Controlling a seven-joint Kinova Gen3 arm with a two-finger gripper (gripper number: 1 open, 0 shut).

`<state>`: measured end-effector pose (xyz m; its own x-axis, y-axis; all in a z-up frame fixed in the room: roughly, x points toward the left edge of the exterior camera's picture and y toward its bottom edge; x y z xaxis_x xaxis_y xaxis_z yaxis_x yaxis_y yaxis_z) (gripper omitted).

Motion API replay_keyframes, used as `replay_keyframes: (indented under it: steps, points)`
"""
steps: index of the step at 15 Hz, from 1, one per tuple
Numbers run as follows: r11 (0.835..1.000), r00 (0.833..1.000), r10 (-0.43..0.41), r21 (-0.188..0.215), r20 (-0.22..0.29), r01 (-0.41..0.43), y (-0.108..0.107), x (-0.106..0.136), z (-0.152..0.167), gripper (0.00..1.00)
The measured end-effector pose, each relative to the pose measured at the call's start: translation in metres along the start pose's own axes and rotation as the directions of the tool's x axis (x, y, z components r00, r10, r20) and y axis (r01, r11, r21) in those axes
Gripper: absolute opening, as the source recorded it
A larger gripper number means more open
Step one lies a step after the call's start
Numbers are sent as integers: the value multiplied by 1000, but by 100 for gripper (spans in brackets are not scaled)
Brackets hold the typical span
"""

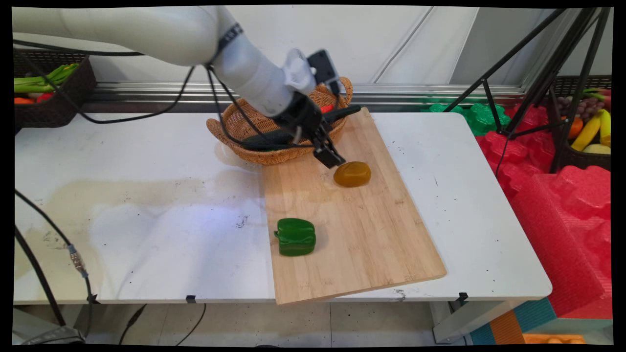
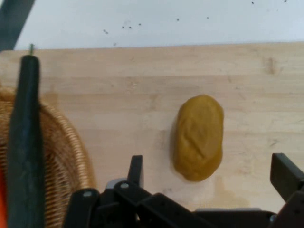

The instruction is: Pick up the potato from the cutting board, then place the picked object in the vegetable basket

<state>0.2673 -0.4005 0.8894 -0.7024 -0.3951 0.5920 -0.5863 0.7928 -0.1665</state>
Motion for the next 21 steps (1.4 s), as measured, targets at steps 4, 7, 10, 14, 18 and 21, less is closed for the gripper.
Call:
replay_keyframes:
  steps: [4, 7, 10, 14, 18, 21]
  points:
    - [1000, 999, -6, -12, 54, 7, 13, 18, 39, 100]
    - [1000, 997, -13, -11, 82, 14, 15, 27, 62, 100]
    - [1000, 993, -18, -13, 113, 19, 15, 33, 85, 100]
    - [1000, 988, -21, -10, 154, 23, 13, 36, 107, 100]
    - [1000, 984, -18, -5, 179, 19, 13, 36, 115, 0]
    - [1000, 984, -1, 7, 178, 0, 15, 36, 109, 0]
